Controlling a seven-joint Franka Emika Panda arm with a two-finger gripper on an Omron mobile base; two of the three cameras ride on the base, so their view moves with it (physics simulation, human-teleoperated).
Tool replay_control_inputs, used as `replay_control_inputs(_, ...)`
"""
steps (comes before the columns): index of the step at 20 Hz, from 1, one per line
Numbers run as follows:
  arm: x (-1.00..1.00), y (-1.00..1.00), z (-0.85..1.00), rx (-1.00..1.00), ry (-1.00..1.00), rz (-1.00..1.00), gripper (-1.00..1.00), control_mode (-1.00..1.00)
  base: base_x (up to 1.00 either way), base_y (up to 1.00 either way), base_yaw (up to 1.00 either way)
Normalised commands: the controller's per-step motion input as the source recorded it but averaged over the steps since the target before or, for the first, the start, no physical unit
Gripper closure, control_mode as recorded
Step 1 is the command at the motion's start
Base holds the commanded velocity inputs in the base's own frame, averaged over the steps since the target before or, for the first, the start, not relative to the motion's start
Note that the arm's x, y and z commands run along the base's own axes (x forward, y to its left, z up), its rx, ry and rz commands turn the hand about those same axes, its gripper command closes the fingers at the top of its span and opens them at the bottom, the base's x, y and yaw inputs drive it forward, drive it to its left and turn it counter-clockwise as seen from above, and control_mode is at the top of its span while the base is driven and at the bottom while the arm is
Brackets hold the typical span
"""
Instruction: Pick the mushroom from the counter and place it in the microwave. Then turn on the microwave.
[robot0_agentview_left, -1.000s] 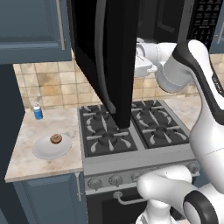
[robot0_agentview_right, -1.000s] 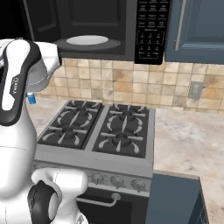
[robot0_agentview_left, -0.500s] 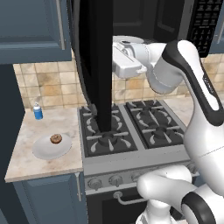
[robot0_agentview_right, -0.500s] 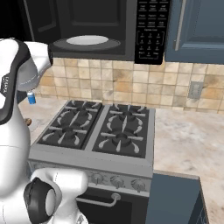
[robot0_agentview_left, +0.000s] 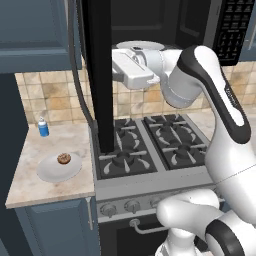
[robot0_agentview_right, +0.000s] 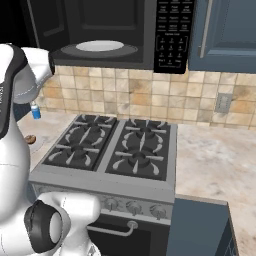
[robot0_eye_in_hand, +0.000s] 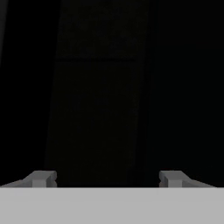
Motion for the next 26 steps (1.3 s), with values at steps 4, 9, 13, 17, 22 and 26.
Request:
replay_control_inputs(4, 0.00, 0.15, 0.00, 0.00, 0.00, -0.01, -1.00, -1.00, 0.00, 0.00, 0.00)
replay_control_inputs(9, -0.01, 0.04, 0.00, -0.01, 0.00, -0.04, -1.00, -1.00, 0.00, 0.00, 0.00)
replay_control_inputs(13, -0.08, -0.05, 0.00, -0.03, 0.00, -0.04, -1.00, -1.00, 0.00, 0.00, 0.00)
replay_control_inputs(17, -0.14, -0.24, 0.00, -0.02, 0.00, -0.02, -1.00, -1.00, 0.00, 0.00, 0.00)
replay_control_inputs(22, -0.25, -0.37, 0.00, 0.00, 0.00, 0.00, -1.00, -1.00, 0.00, 0.00, 0.00)
replay_control_inputs(26, -0.26, -0.43, 0.02, 0.00, 0.00, 0.00, -1.00, -1.00, 0.00, 0.00, 0.00)
